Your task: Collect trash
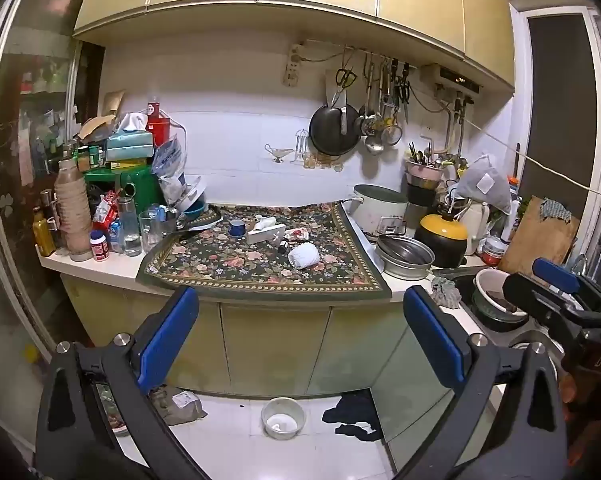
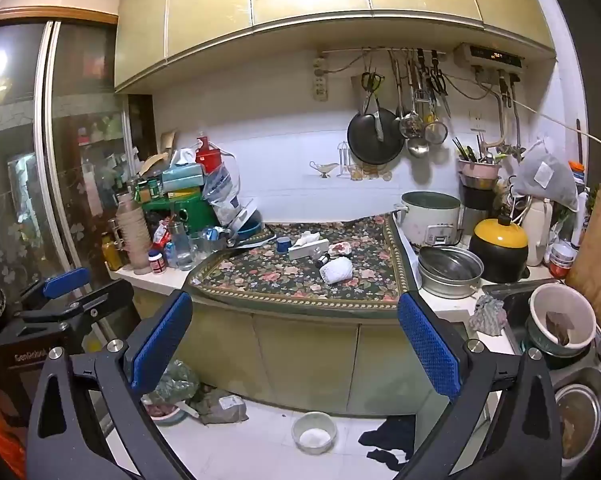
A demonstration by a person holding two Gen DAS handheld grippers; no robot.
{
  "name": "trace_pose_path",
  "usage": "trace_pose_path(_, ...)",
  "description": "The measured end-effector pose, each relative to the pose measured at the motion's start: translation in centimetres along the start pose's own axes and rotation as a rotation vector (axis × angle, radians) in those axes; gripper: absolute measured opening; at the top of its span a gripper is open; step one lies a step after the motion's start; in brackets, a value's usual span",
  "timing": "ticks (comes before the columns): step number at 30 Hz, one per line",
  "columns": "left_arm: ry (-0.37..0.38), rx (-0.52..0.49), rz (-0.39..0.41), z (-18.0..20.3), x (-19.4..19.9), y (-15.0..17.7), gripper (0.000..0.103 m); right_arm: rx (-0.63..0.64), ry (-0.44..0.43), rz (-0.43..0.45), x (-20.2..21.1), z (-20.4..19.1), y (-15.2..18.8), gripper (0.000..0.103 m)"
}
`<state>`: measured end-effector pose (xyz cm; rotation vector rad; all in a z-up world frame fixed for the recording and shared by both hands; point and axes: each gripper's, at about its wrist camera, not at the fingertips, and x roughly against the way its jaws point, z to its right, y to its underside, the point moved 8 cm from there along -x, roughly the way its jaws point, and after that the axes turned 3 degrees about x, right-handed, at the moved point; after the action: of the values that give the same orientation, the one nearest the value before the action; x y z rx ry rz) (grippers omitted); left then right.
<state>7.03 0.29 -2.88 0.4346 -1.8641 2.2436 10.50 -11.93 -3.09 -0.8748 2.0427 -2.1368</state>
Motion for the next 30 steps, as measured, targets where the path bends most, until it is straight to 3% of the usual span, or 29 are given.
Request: trace_pose_path(30,0.051,0.024,-0.055,1.5,0.8,1.5,0.103,-0.03,0.006,-0.038,1.2,-0.4,1.5,0.102)
